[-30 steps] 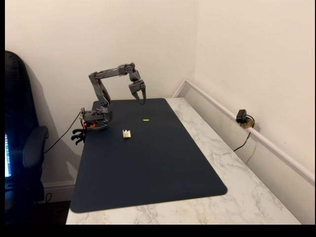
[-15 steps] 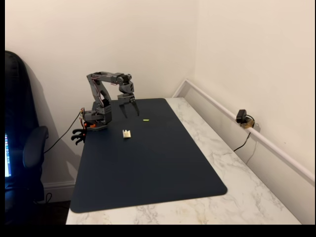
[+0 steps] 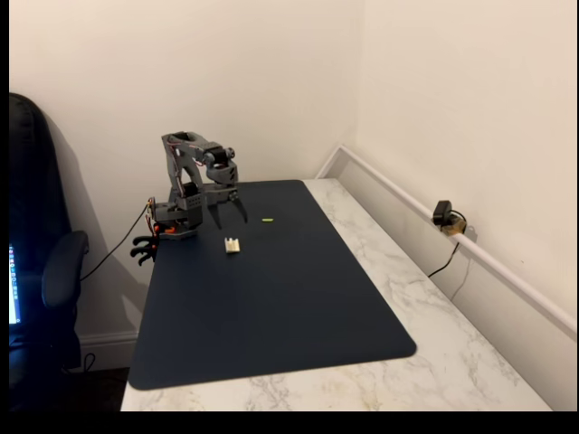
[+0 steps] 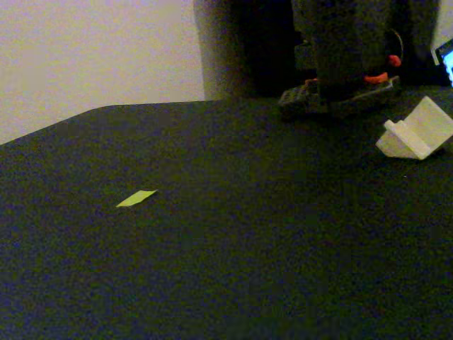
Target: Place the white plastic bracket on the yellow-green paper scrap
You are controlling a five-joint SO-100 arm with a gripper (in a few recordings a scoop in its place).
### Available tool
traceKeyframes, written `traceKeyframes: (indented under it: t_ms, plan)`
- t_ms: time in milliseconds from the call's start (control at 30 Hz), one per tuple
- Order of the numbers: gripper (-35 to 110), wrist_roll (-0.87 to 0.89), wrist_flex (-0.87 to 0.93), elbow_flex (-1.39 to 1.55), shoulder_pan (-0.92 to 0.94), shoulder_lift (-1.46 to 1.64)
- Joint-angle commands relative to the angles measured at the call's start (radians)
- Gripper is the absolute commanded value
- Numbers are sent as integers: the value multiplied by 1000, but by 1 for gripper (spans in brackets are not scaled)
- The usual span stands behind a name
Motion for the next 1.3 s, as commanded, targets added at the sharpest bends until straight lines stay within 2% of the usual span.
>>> traceKeyframes:
  t_ms: [0,233,433,933,1267]
  plan:
    - [37,52,-18,17,-46,32]
    - [37,137,-149,184,-97,92]
    - [37,110,-229,270,-61,101]
    - [38,-17,-368,278,48,-55]
    - [39,-34,-373,233,75,-114]
